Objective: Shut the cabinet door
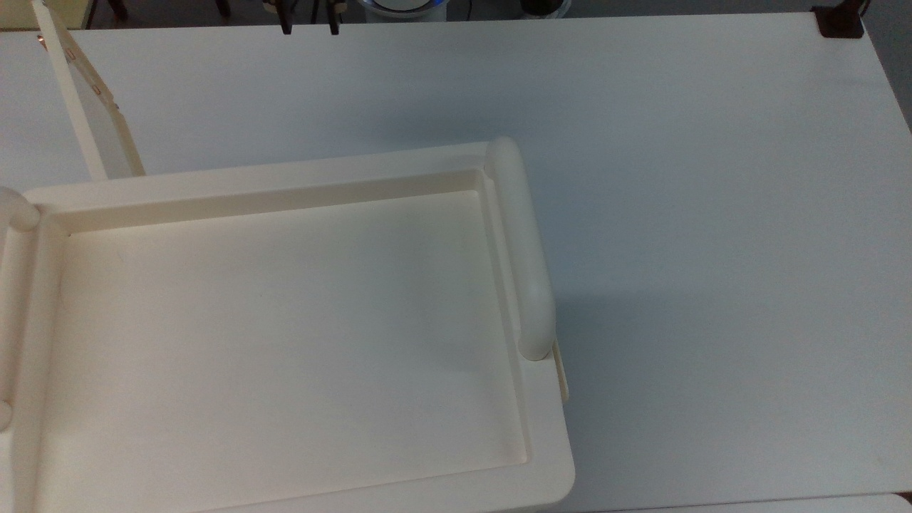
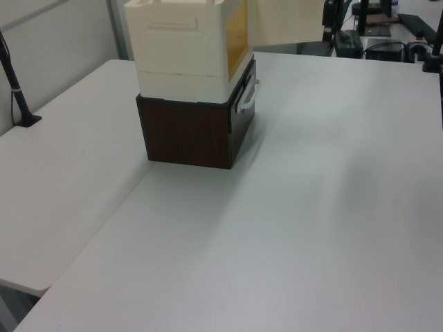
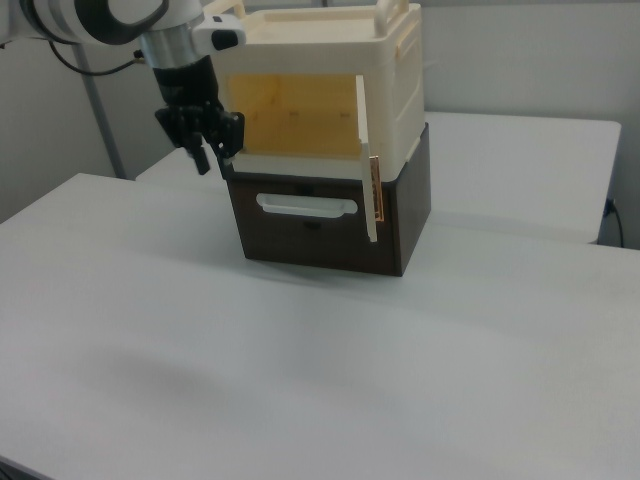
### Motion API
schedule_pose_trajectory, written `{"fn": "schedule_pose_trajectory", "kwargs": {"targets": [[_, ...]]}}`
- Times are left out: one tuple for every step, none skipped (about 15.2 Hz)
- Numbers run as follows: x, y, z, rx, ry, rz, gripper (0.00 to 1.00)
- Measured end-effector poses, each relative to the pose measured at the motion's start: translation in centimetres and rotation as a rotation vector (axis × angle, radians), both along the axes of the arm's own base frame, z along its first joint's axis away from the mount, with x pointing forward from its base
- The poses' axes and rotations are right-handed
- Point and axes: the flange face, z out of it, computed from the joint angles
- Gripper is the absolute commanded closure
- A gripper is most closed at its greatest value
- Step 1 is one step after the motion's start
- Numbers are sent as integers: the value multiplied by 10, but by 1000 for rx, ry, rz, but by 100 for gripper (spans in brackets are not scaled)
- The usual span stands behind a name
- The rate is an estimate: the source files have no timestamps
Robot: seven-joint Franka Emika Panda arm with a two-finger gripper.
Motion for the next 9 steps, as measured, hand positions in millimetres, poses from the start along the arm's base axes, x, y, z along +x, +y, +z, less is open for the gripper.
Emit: {"fn": "schedule_pose_trajectory", "kwargs": {"targets": [[0,-11,6,20,-32,-25,100],[0,-20,10,40,-53,-56,100],[0,-33,15,62,-82,-97,100],[-2,-58,24,88,-130,-163,100],[-5,-76,30,100,-164,-205,100],[-8,-93,38,109,-200,-246,100],[-12,-108,45,120,-232,-282,100],[-16,-123,53,133,-268,-316,100],[-20,-139,60,151,-314,-351,100]]}}
